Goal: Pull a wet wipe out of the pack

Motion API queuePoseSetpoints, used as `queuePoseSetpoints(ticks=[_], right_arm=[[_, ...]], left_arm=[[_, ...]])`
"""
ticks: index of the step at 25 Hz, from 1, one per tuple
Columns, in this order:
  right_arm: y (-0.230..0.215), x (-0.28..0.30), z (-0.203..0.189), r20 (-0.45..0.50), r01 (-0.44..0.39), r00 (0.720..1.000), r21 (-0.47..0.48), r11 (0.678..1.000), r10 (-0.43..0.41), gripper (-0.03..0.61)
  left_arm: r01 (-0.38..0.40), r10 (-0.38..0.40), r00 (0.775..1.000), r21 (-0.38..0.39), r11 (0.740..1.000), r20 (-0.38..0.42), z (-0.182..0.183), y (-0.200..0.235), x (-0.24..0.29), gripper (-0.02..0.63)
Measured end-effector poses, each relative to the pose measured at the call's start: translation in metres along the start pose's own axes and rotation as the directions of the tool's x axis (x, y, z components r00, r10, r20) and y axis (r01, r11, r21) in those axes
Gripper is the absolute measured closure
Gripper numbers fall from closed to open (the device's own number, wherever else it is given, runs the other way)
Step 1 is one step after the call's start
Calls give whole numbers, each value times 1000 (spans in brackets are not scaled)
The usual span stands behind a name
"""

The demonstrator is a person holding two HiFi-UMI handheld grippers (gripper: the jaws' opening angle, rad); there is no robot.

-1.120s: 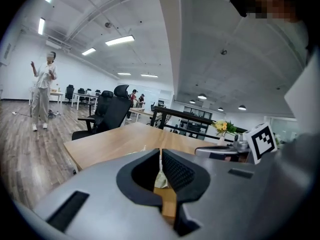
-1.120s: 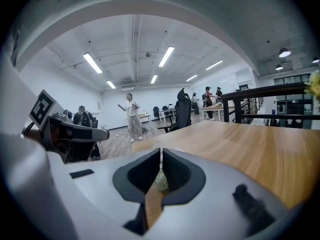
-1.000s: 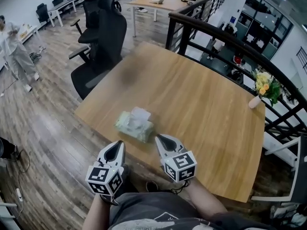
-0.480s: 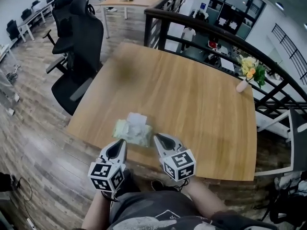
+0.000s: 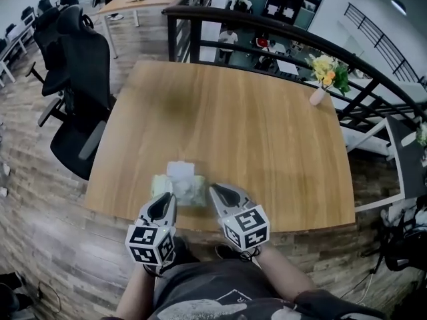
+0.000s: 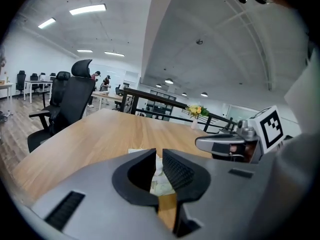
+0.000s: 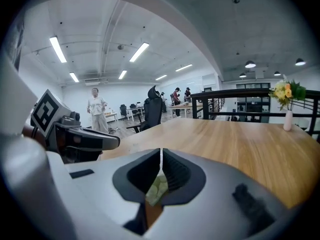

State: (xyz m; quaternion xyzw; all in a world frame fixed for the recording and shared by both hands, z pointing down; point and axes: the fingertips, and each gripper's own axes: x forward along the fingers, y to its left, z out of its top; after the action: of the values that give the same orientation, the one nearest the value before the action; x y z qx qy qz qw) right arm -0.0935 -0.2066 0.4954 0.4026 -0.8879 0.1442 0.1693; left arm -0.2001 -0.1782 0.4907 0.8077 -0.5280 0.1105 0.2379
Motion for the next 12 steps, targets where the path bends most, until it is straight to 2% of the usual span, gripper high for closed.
queuePoseSetpoints(ticks=[3,7,12], right_arm=[[-4,1,-5,-10,48,999,23,999,-48,551],[-9,5,-8,-21,90,996,42,995,-89,551],[-14,12,-5,-22,122,992,54,991,-121,551]], left_arm=[[13,-12,999,25,1000,-43,-4,6,11,580],[22,-16,993,44,999,-116,-12,14,24,480],[35,-26,987,59,998,-156,-14,20,38,469]])
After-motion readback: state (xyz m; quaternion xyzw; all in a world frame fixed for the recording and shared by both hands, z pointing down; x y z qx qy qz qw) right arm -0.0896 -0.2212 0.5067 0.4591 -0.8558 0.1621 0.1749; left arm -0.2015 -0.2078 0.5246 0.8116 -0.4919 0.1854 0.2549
